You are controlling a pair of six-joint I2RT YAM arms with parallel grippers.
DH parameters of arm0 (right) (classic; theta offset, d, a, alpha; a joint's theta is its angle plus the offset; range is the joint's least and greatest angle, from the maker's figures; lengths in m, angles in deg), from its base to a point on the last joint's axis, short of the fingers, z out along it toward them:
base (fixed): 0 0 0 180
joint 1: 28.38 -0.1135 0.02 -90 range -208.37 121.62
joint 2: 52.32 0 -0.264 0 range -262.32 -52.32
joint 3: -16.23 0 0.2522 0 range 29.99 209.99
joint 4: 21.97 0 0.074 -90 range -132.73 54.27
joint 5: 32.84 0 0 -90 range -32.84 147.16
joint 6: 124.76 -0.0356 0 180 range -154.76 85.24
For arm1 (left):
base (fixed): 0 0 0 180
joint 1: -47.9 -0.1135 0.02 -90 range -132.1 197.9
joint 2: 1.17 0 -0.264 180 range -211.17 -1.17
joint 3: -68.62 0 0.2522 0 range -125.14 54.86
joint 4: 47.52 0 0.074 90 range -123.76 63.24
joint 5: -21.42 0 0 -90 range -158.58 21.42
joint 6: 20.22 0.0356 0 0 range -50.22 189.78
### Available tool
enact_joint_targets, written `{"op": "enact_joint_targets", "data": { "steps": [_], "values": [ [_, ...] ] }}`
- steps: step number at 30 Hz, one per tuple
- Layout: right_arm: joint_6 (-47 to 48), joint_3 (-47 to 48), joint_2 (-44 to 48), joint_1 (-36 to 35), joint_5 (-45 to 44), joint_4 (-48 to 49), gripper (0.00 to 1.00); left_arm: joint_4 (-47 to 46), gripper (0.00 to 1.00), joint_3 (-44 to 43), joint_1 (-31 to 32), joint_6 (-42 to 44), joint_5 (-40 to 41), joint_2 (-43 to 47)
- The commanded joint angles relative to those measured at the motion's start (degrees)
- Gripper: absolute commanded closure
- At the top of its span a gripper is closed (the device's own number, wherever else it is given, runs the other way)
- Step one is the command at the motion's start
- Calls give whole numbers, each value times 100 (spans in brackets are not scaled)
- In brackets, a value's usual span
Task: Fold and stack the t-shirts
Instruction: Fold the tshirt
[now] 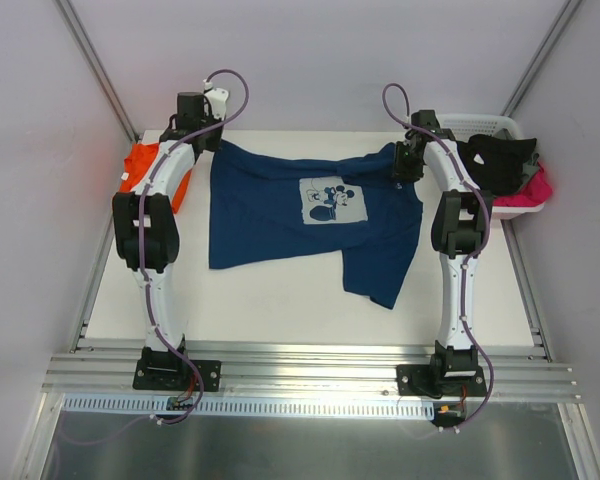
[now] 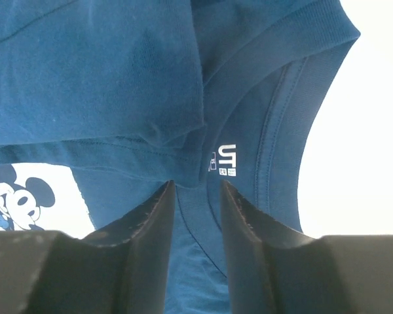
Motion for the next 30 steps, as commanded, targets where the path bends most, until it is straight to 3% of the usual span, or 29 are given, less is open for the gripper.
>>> {"op": "enact_joint_targets", "data": {
  "steps": [1, 4, 12, 15, 18, 30],
  "values": [
    [-78, 319, -107, 16, 59, -124, 66, -68, 100, 29, 85, -147, 17, 534],
    [-87, 345, -116, 43, 147, -124, 74, -41, 100, 65, 93, -138, 26, 587],
    [-87, 407, -177, 60, 226, -159, 76, -15, 100, 56, 102, -156, 17, 613],
    [-96, 424, -186, 61, 287, -159, 81, -6, 100, 47, 120, -164, 17, 604],
    [-105, 442, -195, 78, 314, -176, 100, 3, 100, 56, 129, -156, 35, 587],
    [-245, 126, 200, 34, 586, -53, 100, 12, 100, -14, 164, -103, 52, 552]
  ]
}}
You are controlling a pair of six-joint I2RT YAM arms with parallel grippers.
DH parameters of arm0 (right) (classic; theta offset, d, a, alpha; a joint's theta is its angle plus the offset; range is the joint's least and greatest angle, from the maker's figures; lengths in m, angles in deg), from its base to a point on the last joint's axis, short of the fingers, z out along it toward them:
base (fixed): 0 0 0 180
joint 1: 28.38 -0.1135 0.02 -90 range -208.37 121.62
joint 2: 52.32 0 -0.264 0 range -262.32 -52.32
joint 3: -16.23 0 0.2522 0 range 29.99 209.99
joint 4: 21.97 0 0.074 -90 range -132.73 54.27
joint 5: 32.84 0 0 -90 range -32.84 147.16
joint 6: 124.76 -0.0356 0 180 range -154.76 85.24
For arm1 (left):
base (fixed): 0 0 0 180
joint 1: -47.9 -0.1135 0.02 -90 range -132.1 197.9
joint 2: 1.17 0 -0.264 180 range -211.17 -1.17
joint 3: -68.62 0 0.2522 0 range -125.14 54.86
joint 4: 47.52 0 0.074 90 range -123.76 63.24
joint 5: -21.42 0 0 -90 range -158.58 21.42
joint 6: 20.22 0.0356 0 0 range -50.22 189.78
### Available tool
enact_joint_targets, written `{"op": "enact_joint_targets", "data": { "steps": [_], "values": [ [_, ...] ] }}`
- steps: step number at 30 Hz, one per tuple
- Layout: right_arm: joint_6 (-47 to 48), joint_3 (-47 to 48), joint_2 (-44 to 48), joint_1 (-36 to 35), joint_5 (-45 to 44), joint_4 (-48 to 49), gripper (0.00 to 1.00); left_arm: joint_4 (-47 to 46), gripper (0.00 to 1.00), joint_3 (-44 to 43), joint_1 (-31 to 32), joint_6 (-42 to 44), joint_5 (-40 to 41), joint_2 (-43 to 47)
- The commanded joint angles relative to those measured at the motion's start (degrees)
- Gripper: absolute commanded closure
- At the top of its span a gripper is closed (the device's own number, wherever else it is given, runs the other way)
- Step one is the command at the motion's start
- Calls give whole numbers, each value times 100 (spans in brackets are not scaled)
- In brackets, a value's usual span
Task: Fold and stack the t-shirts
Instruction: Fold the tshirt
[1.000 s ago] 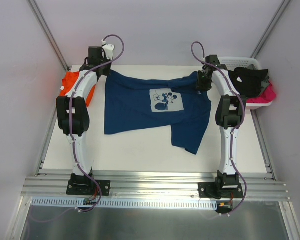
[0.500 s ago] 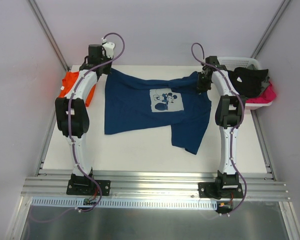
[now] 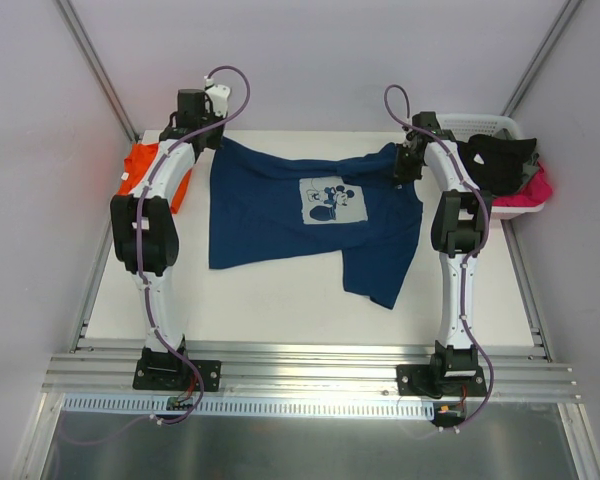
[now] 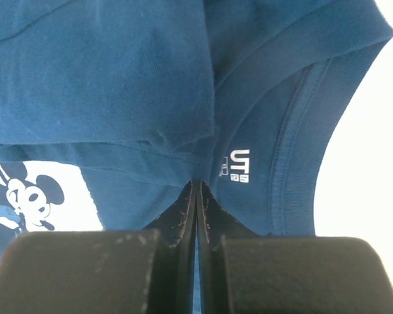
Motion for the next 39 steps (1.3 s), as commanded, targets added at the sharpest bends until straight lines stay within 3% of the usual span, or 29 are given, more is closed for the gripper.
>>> {"op": "enact_joint_targets", "data": {
  "steps": [1, 2, 3, 4, 6, 8, 14, 18, 21, 31, 39],
  "values": [
    [-215, -25, 417, -51, 234, 23, 100, -80, 100, -56, 92, -51, 48, 309],
    [-250, -8, 434, -69, 200, -55, 97, -80, 100, -73, 100, -51, 48, 300],
    [-285, 10, 469, -95, 200, -82, 87, -71, 100, -82, 100, -59, 57, 291],
    [-355, 1, 470, -104, 182, -109, 62, -71, 100, -91, 109, -68, 57, 300],
    [-382, -51, 461, -113, 217, -109, 50, -63, 100, -100, 136, -68, 66, 309],
    [-470, -139, 417, -122, 287, -83, 48, -71, 100, -74, 153, -103, 57, 344],
    [-435, -140, 285, -148, 279, -38, 50, -36, 100, 5, 171, -60, 74, 441],
    [-409, -113, 267, -139, 296, -3, 63, -45, 100, 32, 171, -7, 83, 467],
    [-409, -78, 303, -139, 218, -3, 58, -27, 100, 49, 171, -42, 75, 441],
    [-321, 71, 224, 10, -161, 93, 58, -19, 100, -30, 171, -95, 39, 423],
    [-259, 177, 83, 19, -38, 181, 82, -10, 100, 41, 171, -86, 48, 467]
  ]
}}
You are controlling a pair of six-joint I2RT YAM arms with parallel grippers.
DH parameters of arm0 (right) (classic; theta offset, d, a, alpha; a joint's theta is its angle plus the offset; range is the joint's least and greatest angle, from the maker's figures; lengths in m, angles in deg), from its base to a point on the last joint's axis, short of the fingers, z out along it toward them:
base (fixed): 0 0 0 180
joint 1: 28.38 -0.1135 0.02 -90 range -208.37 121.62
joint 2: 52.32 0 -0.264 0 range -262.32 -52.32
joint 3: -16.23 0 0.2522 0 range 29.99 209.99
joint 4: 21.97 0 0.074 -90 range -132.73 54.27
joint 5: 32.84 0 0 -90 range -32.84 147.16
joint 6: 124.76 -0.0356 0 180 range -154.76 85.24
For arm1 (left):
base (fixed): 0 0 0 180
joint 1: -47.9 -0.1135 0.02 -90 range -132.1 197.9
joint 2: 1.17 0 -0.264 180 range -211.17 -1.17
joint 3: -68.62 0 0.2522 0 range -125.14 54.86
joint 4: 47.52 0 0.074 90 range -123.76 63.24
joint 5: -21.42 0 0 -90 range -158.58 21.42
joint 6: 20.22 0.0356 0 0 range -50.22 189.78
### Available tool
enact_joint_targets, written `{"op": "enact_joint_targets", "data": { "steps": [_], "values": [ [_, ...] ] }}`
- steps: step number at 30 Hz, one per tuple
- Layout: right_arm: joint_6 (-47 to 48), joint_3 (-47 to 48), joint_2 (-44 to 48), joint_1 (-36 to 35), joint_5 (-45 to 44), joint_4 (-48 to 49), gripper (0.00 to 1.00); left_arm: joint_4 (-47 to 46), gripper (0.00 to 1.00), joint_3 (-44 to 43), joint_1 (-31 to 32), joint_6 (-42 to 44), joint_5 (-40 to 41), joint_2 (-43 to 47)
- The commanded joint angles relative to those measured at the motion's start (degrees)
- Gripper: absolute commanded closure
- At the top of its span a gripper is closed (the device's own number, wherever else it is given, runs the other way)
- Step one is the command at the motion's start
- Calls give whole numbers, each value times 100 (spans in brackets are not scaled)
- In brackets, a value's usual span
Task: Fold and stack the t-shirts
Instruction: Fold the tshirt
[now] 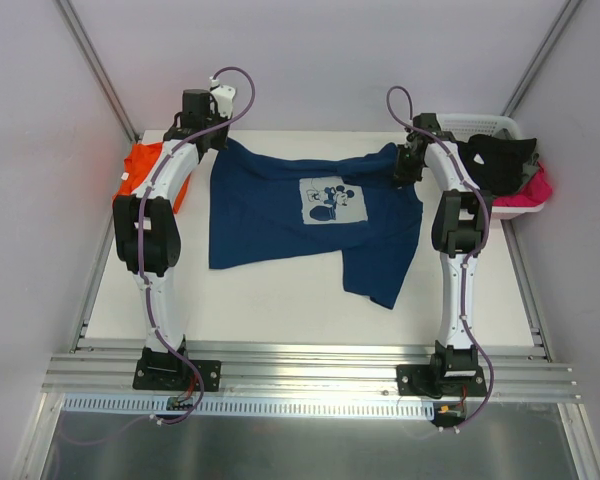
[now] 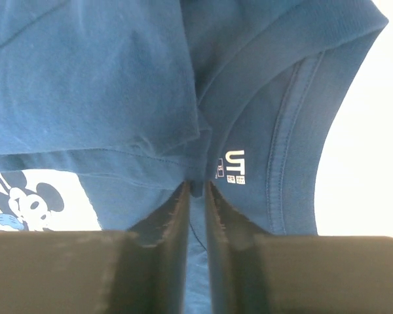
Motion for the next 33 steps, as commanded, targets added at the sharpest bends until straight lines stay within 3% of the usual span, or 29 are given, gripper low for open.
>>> {"op": "enact_joint_targets", "data": {
  "steps": [1, 2, 7, 10, 33],
  "values": [
    [21, 312, 68, 13, 21, 127, 85, -23, 100, 41, 35, -55, 61, 456],
    [21, 330, 68, 13, 39, 135, 90, -31, 100, 41, 35, -55, 61, 447],
    [3, 348, 41, 13, 48, 127, 91, -14, 100, 41, 62, -64, 70, 439],
    [3, 348, 50, 21, 83, 136, 100, -14, 100, 23, 79, -38, 70, 439],
    [-111, 40, 1210, 215, 259, 74, 100, -5, 100, 445, 27, 252, 272, 693]
  ]
}}
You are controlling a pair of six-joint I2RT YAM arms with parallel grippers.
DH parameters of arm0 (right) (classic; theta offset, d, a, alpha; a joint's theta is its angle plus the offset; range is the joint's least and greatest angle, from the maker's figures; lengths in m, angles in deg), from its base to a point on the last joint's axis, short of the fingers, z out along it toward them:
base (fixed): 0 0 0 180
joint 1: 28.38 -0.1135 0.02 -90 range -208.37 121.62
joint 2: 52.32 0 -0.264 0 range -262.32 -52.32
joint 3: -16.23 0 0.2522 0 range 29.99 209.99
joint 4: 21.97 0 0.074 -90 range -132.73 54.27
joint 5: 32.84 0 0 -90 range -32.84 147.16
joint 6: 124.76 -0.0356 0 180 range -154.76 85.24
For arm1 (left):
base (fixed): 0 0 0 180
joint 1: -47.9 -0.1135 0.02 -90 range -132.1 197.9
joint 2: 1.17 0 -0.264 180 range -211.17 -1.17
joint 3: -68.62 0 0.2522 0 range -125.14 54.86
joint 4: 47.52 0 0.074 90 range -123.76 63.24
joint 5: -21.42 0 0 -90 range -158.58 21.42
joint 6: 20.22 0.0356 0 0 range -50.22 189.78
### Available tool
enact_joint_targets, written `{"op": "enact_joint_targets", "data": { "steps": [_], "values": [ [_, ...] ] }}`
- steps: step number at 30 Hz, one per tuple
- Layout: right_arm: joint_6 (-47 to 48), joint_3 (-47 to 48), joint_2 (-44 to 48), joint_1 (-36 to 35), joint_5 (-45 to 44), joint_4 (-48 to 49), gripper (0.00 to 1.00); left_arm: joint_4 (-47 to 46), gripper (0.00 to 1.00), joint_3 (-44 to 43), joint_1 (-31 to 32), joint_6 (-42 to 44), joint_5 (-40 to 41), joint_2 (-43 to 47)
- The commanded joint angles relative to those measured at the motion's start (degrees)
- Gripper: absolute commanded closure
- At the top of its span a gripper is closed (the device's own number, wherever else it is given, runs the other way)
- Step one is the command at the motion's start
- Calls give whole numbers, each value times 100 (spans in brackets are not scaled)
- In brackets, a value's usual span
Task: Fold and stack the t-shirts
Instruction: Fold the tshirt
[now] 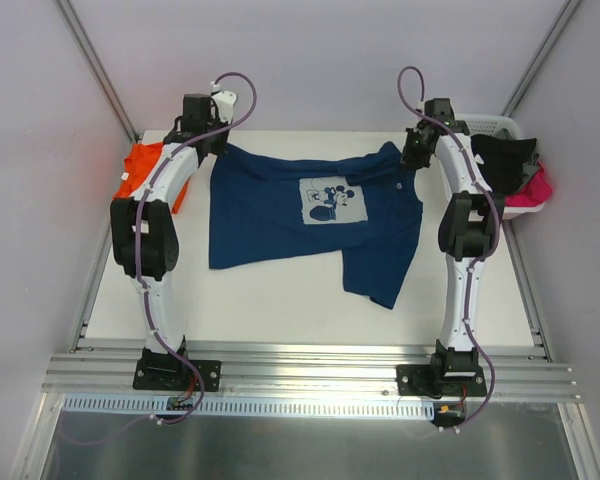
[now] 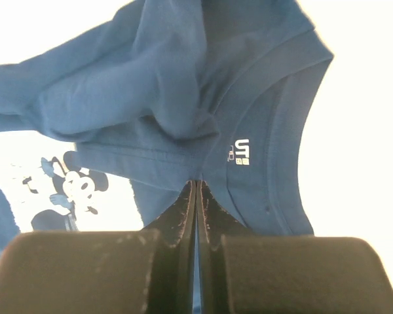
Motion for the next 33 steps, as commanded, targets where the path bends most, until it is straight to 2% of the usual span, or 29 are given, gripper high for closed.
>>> {"op": "enact_joint_targets", "data": {
  "steps": [1, 13, 33],
  "values": [
    [-98, -6, 692, 112, 77, 17, 100, -38, 100, 69, -26, 154, 128, 444],
    [-107, 91, 947, 156, 16, 70, 100, -55, 100, 16, -254, 286, 207, 356],
    [-502, -190, 2089, 68, 297, 70, 99, -55, 100, 719, -263, 374, 119, 1015]
  ]
}}
